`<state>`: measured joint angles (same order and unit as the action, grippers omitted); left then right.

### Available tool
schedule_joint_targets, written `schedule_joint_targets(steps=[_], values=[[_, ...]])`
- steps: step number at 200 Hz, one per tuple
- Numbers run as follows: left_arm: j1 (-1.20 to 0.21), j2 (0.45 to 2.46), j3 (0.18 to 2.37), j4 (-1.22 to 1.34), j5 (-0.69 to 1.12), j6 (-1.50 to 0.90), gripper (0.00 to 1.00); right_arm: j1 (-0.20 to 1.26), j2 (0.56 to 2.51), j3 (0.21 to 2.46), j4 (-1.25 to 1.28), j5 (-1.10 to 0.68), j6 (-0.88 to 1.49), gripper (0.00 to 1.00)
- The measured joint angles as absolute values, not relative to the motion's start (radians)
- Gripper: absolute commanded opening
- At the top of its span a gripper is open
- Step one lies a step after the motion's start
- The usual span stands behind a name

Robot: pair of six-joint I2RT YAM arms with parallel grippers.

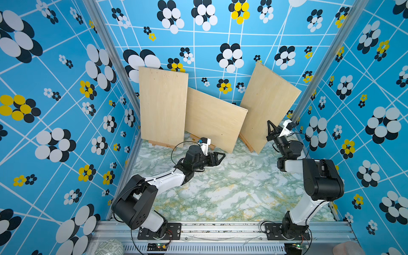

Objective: Assemble the easel
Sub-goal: Place the drawing board on the easel.

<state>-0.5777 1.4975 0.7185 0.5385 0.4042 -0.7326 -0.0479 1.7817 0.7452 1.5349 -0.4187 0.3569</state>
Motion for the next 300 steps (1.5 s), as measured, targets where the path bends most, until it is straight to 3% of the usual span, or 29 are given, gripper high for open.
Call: schedule_joint_targets(steps=[121,129,152,172,201,233,300], values=[[-0.567,1.493,0.698,0.545,0.404,-0.74,0.75,-0.054,1.798,0.75,1.556,-0.432,0.369,0.0],[-0.566,1.491,0.698,0.545,0.404,-0.74,0.75,-0.056,1.8,0.752,1.557,-0.435,0.372,0.04],[-0.564,1.49,0.698,0.545,0.404,-0.74,0.75,-0.06,1.803,0.755,1.56,-0.444,0.379,0.05],[-0.564,1.49,0.698,0.545,0.404,-0.74,0.75,-0.061,1.803,0.755,1.56,-0.445,0.379,0.18],[-0.564,1.49,0.698,0.545,0.404,-0.74,0.75,-0.06,1.838,0.734,1.502,-0.467,0.366,0.19],[-0.564,1.49,0.698,0.545,0.404,-0.74,0.75,-0.061,1.856,0.711,1.42,-0.47,0.355,0.3],[-0.563,1.49,0.698,0.545,0.404,-0.74,0.75,-0.069,1.856,0.711,1.394,-0.462,0.352,0.28]])
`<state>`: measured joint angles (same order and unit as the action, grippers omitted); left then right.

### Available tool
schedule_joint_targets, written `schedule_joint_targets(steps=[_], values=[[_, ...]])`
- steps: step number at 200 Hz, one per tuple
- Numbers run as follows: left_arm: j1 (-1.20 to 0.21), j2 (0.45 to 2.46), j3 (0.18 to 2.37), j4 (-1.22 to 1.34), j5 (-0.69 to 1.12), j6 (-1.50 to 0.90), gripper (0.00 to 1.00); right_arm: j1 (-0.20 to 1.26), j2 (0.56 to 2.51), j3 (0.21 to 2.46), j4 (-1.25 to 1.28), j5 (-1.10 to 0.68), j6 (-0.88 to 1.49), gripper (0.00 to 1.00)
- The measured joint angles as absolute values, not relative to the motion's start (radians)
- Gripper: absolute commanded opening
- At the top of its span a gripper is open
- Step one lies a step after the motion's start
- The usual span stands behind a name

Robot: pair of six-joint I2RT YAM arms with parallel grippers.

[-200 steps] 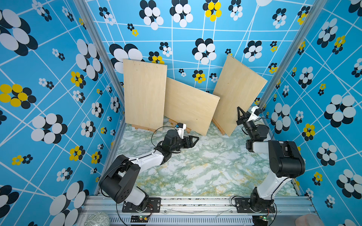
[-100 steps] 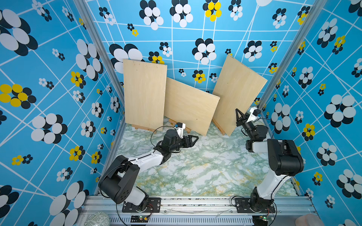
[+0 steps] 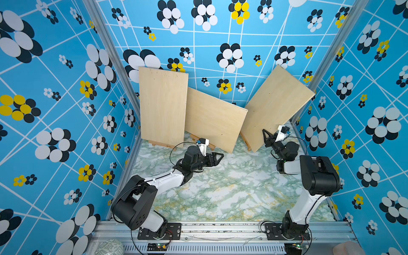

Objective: Assemble the easel
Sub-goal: Place the drawing board on the easel.

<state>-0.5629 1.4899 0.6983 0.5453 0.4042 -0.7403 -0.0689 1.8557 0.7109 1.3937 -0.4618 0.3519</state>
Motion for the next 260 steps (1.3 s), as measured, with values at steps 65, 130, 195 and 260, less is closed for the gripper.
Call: schedule_joint_targets(steps=[65,130,195,260], values=[[-0.562,1.49,0.698,0.546,0.404,-0.74,0.75,-0.069,1.856,0.699,1.393,-0.458,0.349,0.48],[-0.556,1.49,0.698,0.546,0.405,-0.74,0.76,-0.071,1.848,0.68,1.394,-0.458,0.349,0.59],[-0.556,1.476,0.693,0.546,0.405,-0.739,0.77,-0.096,1.707,0.567,1.394,-0.425,0.38,0.66],[-0.545,1.407,0.64,0.566,0.412,-0.739,0.81,-0.115,1.423,0.423,1.295,-0.398,0.405,0.68]])
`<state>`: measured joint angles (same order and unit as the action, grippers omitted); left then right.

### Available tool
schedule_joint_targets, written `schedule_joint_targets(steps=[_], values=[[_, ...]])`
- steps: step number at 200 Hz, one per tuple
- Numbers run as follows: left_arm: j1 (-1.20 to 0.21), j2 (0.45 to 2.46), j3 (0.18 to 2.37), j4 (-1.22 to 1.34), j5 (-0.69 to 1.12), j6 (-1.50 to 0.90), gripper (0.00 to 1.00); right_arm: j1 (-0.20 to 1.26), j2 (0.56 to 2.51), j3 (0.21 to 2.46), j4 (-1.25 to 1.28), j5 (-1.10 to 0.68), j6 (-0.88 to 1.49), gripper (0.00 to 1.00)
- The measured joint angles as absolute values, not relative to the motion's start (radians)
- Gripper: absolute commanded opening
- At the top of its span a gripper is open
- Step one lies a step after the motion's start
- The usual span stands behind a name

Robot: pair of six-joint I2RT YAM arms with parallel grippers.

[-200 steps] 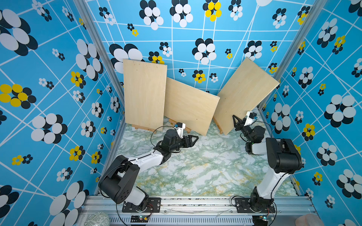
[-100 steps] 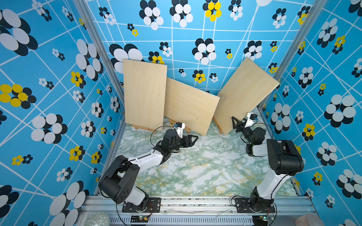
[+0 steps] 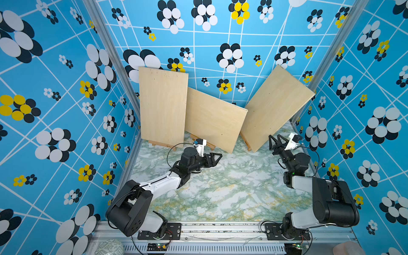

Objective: Assemble the easel
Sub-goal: Place the drawing board on the easel, then reset both arms

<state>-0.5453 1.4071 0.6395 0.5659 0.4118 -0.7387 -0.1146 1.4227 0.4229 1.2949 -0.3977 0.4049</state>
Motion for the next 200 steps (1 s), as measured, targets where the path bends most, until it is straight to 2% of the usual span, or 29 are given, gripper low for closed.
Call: schedule_joint_targets(steps=[29,44,69,103,151,200], values=[[-0.54,1.362,0.609,0.571,0.412,-0.739,0.82,-0.115,1.22,0.376,1.146,-0.397,0.39,0.69],[-0.534,1.324,0.586,0.57,0.412,-0.739,0.83,-0.115,1.096,0.368,1.01,-0.397,0.373,0.69],[-0.524,1.243,0.555,0.553,0.412,-0.735,0.84,-0.115,0.86,0.367,0.782,-0.393,0.331,0.77],[-0.503,1.102,0.536,0.477,0.411,-0.716,0.87,-0.115,0.611,0.374,0.498,-0.365,0.297,0.77],[-0.444,0.87,0.529,0.279,0.389,-0.661,0.92,-0.115,0.524,0.477,0.138,-0.34,0.281,0.77],[-0.39,0.709,0.531,0.056,0.34,-0.587,0.98,-0.115,0.487,0.55,-0.048,-0.326,0.268,0.77]])
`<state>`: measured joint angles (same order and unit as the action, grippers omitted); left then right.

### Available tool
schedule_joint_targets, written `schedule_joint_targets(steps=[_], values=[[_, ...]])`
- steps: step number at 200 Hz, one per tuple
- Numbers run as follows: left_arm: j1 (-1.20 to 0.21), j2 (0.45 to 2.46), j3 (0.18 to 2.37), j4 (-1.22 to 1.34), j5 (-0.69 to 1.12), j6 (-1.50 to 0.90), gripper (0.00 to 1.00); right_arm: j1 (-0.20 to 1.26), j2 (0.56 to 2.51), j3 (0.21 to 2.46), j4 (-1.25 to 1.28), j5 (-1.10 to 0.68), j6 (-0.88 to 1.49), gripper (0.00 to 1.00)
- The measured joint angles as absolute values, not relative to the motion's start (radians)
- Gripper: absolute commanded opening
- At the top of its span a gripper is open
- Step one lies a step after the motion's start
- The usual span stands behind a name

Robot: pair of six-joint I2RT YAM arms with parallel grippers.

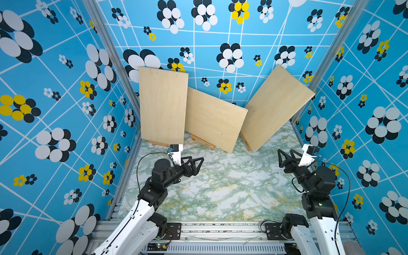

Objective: Assemble the easel
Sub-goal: Reset both arms

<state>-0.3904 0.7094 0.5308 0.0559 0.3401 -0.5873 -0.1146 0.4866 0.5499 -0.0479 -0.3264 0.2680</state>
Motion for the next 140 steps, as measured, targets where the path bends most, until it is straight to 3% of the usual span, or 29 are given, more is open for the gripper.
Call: schedule_joint_targets(steps=[140], values=[[-0.366,0.499,0.634,-0.297,-0.002,-0.377,0.99,-0.115,0.565,0.637,-0.115,-0.327,0.312,0.77]])
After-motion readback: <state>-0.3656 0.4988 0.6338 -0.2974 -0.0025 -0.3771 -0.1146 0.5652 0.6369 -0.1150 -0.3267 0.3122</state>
